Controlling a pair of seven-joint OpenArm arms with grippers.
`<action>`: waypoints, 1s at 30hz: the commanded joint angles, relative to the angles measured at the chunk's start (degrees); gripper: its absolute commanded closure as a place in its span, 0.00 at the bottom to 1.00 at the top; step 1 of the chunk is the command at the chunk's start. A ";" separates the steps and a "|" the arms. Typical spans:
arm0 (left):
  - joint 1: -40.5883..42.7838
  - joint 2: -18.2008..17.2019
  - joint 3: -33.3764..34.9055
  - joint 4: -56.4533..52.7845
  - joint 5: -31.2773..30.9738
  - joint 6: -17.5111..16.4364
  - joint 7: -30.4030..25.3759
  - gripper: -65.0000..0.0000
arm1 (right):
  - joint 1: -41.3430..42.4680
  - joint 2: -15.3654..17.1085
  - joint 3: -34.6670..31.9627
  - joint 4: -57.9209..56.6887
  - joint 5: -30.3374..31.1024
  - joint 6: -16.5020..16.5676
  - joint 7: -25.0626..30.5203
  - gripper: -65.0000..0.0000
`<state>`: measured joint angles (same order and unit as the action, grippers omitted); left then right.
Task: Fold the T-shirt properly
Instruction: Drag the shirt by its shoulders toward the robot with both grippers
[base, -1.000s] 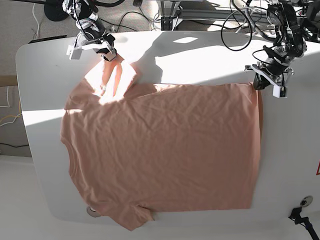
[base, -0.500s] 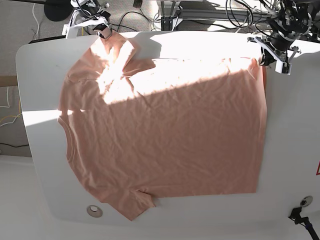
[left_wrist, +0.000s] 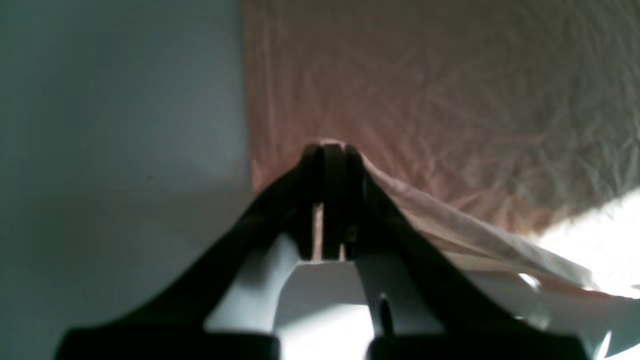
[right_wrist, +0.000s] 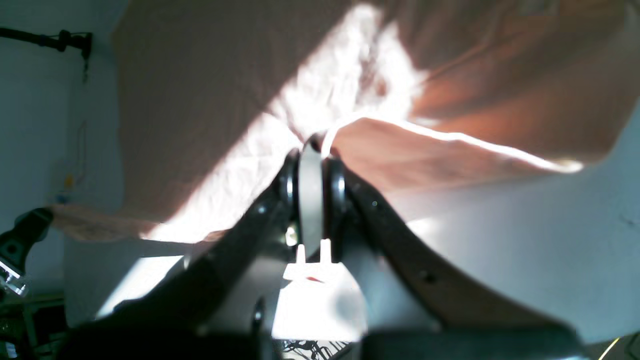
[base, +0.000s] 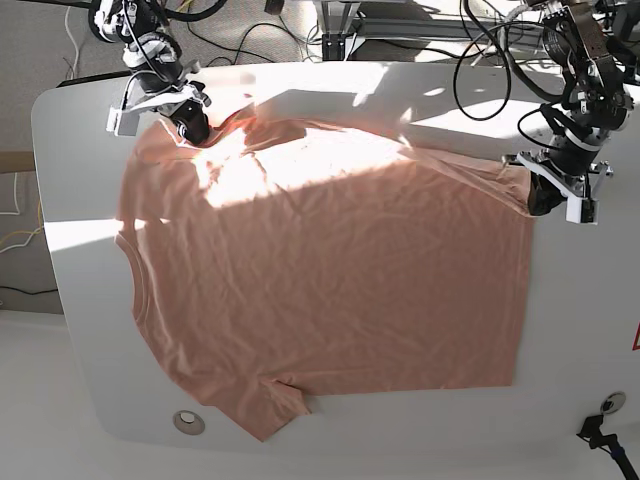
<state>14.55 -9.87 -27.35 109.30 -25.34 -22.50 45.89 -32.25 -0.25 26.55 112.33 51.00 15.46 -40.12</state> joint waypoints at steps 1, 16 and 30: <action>-1.05 -0.29 -0.21 0.73 -0.81 -0.22 1.01 1.00 | 0.82 0.30 0.22 0.94 0.91 0.76 1.13 1.00; -14.59 -0.37 1.64 -12.28 -0.72 -0.14 1.19 1.00 | 19.90 3.55 0.05 -9.17 0.47 0.40 -3.18 1.00; -26.19 -1.52 1.64 -24.42 -0.72 -0.14 1.10 1.00 | 33.00 6.01 -0.04 -22.09 0.56 0.40 -3.18 1.00</action>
<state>-10.11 -10.66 -25.61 84.62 -25.15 -22.39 48.40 -0.43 5.28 26.41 90.11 50.22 15.11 -44.18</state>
